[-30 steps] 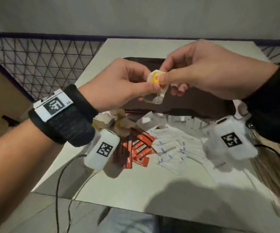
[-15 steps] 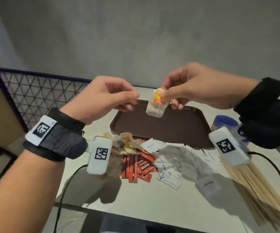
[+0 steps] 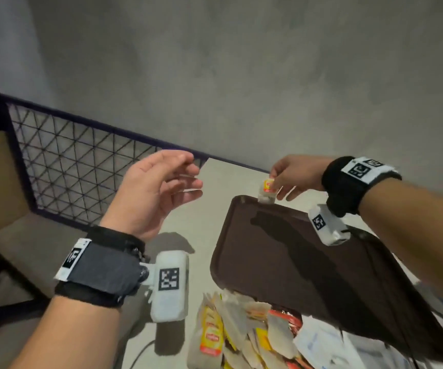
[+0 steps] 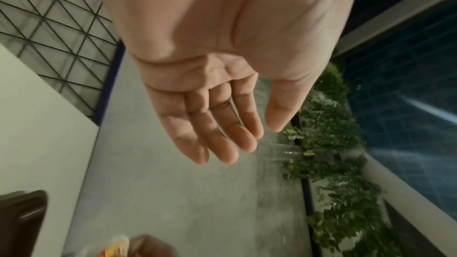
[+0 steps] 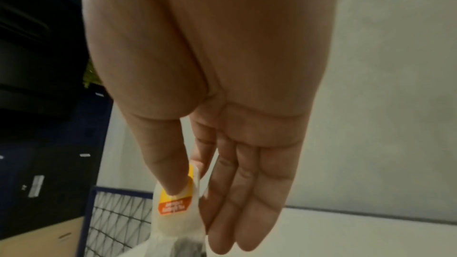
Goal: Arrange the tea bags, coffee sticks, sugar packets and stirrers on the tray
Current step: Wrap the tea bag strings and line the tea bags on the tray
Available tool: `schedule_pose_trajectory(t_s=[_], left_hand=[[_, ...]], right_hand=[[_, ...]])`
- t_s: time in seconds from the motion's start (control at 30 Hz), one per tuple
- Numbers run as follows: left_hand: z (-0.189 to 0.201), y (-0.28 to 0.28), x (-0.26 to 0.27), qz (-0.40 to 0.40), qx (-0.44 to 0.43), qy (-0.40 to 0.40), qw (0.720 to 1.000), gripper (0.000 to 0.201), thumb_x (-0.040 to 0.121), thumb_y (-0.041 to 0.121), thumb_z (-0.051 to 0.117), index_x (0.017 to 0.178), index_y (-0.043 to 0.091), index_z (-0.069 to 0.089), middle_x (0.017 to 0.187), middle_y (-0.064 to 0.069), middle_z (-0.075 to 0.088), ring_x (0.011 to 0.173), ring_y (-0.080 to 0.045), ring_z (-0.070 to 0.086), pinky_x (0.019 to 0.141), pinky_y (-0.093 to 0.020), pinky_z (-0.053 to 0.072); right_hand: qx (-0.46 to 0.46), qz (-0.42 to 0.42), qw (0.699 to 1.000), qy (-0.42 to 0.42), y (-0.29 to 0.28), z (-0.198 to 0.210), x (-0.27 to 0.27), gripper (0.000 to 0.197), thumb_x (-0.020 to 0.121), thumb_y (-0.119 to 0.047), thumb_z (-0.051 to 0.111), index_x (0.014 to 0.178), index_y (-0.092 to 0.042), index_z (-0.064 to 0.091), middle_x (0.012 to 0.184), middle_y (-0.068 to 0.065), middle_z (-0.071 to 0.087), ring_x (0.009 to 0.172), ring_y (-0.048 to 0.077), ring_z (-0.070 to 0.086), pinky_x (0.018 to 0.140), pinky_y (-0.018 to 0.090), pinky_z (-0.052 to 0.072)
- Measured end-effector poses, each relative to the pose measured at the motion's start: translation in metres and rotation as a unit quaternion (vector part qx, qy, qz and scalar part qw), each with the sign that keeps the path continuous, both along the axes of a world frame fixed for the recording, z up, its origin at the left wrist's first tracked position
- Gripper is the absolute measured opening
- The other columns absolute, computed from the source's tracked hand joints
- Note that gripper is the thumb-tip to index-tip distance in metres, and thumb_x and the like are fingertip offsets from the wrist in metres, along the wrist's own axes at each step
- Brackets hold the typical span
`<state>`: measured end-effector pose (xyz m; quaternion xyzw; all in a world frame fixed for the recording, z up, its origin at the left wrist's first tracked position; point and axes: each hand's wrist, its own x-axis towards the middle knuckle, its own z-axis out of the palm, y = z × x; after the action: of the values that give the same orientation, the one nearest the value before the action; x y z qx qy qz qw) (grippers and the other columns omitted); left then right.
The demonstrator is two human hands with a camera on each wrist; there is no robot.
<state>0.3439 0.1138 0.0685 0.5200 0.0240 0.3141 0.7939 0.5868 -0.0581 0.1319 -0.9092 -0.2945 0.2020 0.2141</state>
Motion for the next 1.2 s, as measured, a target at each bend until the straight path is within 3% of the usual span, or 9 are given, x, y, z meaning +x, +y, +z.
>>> schedule_pose_trajectory(t_s=[0.1, 0.27, 0.47, 0.57, 0.63, 0.8, 0.93, 1.0, 1.2], left_hand=[[-0.013, 0.0, 0.008, -0.033, -0.037, -0.001, 0.999, 0.013, 0.085, 0.024, 0.065, 0.091, 0.014, 0.072, 0.083, -0.006, 0.07, 0.073, -0.023, 0.067, 0.075, -0.039, 0.061], [-0.029, -0.014, 0.02, -0.075, -0.043, 0.014, 0.996, 0.018, 0.079, 0.026, 0.075, 0.09, 0.013, 0.07, 0.082, -0.007, 0.069, 0.07, -0.023, 0.066, 0.069, -0.035, 0.06], [-0.038, -0.019, 0.026, -0.074, -0.02, 0.033, 0.997, 0.019, 0.077, 0.027, 0.074, 0.089, 0.012, 0.069, 0.08, -0.008, 0.068, 0.069, -0.022, 0.065, 0.067, -0.033, 0.059], [-0.036, -0.022, 0.025, -0.066, 0.004, 0.042, 0.997, 0.024, 0.075, 0.029, 0.07, 0.091, 0.012, 0.067, 0.079, -0.006, 0.068, 0.068, -0.022, 0.065, 0.068, -0.034, 0.057], [-0.033, -0.022, 0.023, -0.061, 0.023, 0.051, 0.997, 0.02, 0.079, 0.03, 0.07, 0.09, 0.013, 0.068, 0.08, -0.005, 0.068, 0.07, -0.021, 0.066, 0.07, -0.034, 0.057], [-0.029, -0.022, 0.018, -0.045, 0.041, 0.067, 0.996, 0.013, 0.094, 0.028, 0.065, 0.091, 0.016, 0.066, 0.081, -0.002, 0.068, 0.072, -0.019, 0.067, 0.072, -0.034, 0.057], [-0.028, -0.027, 0.016, -0.038, 0.041, 0.08, 0.995, 0.013, 0.096, 0.028, 0.063, 0.091, 0.017, 0.066, 0.082, -0.001, 0.068, 0.072, -0.018, 0.067, 0.074, -0.034, 0.056], [-0.026, -0.03, 0.015, -0.04, 0.045, 0.085, 0.995, 0.013, 0.096, 0.028, 0.063, 0.092, 0.016, 0.066, 0.083, 0.0, 0.068, 0.073, -0.018, 0.067, 0.074, -0.034, 0.056], [-0.006, -0.042, 0.005, -0.041, 0.049, 0.06, 0.996, 0.014, 0.098, 0.029, 0.061, 0.095, 0.017, 0.065, 0.084, 0.0, 0.069, 0.075, -0.02, 0.068, 0.075, -0.035, 0.057]], right_hand=[[-0.034, -0.012, 0.999, 0.022, 0.032, -0.037, 0.033, 0.008, 0.095, -0.003, 0.063, 0.102, -0.005, 0.06, 0.096, 0.018, 0.071, 0.087, 0.03, 0.071, 0.084, 0.043, 0.059], [-0.04, -0.033, 0.997, 0.057, 0.06, -0.073, 0.066, 0.009, 0.095, -0.002, 0.063, 0.102, -0.004, 0.058, 0.081, 0.015, 0.075, 0.085, 0.031, 0.075, 0.074, 0.037, 0.059], [-0.044, -0.043, 0.997, 0.05, 0.071, -0.091, 0.079, 0.013, 0.097, 0.0, 0.059, 0.11, -0.001, 0.056, 0.092, 0.026, 0.073, 0.08, 0.031, 0.074, 0.077, 0.039, 0.059], [-0.041, -0.04, 0.998, 0.04, 0.072, -0.093, 0.078, 0.02, 0.099, -0.007, 0.059, 0.114, 0.006, 0.061, 0.104, 0.031, 0.073, 0.096, 0.036, 0.074, 0.092, 0.046, 0.057], [-0.038, -0.046, 0.998, 0.028, 0.07, -0.09, 0.072, 0.024, 0.099, -0.014, 0.062, 0.111, 0.006, 0.062, 0.1, 0.029, 0.073, 0.097, 0.037, 0.074, 0.091, 0.045, 0.059], [-0.035, 0.0, 0.997, -0.075, 0.039, -0.061, 0.027, 0.035, 0.097, -0.02, 0.068, 0.126, -0.004, 0.055, 0.107, 0.014, 0.064, 0.094, 0.036, 0.074, 0.089, 0.049, 0.06], [-0.05, 0.138, 0.986, -0.079, -0.006, -0.04, -0.05, 0.014, 0.091, -0.026, 0.075, 0.102, -0.017, 0.071, 0.088, 0.01, 0.076, 0.082, 0.025, 0.073, 0.074, 0.032, 0.061], [-0.083, 0.183, 0.978, -0.056, -0.029, -0.039, -0.086, 0.014, 0.089, -0.032, 0.077, 0.098, -0.022, 0.073, 0.086, 0.005, 0.076, 0.076, 0.018, 0.071, 0.069, 0.024, 0.058], [-0.131, 0.222, 0.966, -0.034, -0.063, -0.064, -0.138, 0.037, 0.079, -0.059, 0.077, 0.105, -0.033, 0.07, 0.096, -0.011, 0.073, 0.088, 0.006, 0.067, 0.082, 0.029, 0.057]])
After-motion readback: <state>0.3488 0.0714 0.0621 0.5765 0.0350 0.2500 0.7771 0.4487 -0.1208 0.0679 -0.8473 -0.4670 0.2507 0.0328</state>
